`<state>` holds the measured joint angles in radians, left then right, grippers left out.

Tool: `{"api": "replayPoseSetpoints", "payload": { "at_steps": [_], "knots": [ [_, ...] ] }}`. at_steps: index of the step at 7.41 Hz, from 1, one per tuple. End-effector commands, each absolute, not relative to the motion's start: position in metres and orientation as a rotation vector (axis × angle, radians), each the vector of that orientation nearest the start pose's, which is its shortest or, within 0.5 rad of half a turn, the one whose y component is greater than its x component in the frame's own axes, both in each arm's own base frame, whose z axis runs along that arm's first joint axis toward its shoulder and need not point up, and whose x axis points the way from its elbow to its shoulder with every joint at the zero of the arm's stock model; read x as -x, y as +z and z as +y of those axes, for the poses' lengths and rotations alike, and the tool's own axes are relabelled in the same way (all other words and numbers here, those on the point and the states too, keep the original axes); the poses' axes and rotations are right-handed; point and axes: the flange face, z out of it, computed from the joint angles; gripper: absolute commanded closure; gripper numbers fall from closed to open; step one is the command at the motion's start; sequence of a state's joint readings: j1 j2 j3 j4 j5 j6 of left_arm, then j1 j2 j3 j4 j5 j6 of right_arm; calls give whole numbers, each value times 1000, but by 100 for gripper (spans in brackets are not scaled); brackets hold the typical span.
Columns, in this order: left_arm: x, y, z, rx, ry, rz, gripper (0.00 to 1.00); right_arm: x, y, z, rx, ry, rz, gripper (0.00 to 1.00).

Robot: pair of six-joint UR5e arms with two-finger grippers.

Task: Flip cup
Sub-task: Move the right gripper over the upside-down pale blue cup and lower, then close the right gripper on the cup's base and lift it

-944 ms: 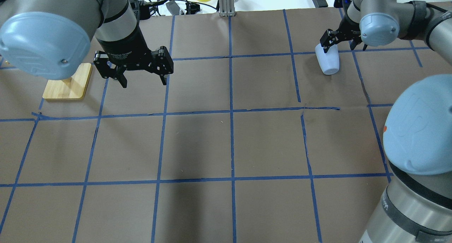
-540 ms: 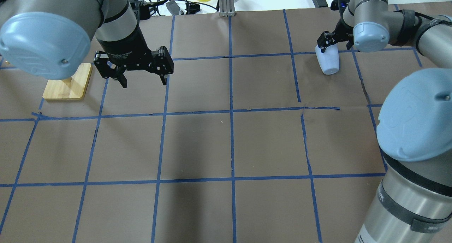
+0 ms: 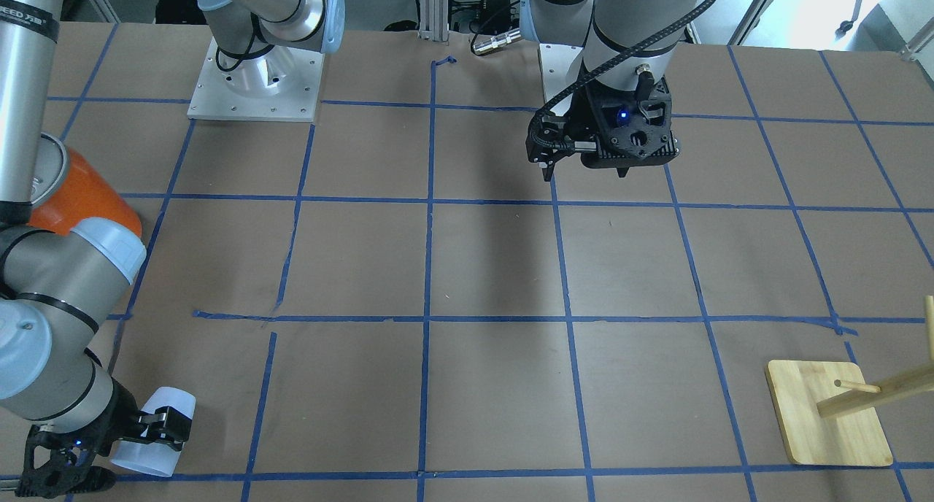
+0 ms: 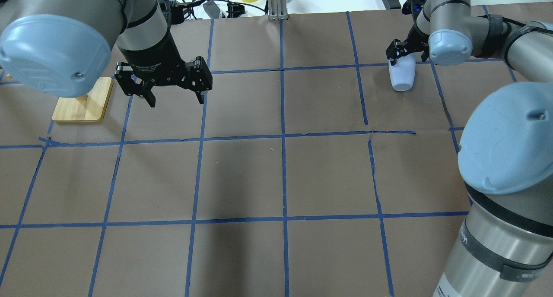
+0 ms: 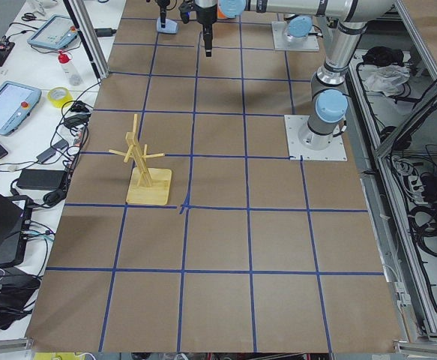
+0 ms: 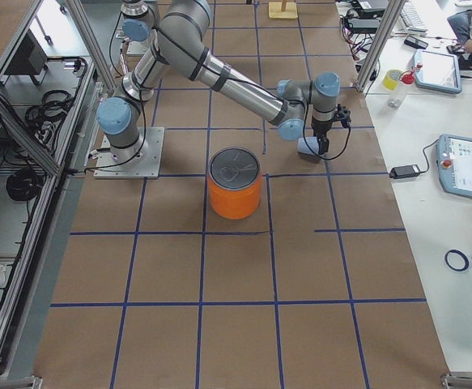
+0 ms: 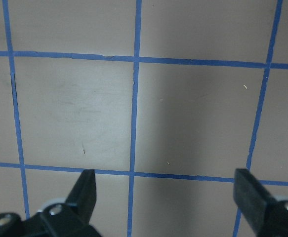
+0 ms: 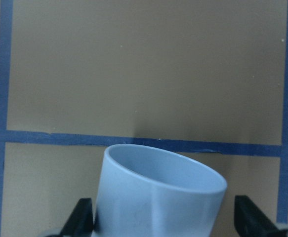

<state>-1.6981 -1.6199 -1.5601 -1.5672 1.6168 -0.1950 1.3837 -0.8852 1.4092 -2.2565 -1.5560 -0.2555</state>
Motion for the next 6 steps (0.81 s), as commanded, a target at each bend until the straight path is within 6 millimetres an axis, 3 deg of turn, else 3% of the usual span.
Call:
{"api": "replayPoseSetpoints", "payload": {
  "at_steps": [1,6],
  "knots": [
    [192,469,-488,105,42,3088,0,0,202,-738,51,-258,3150,0],
    [192,462,-482,101,47,3088,0,-3,196,-742,-242,-271,3085,3]
  ]
}}
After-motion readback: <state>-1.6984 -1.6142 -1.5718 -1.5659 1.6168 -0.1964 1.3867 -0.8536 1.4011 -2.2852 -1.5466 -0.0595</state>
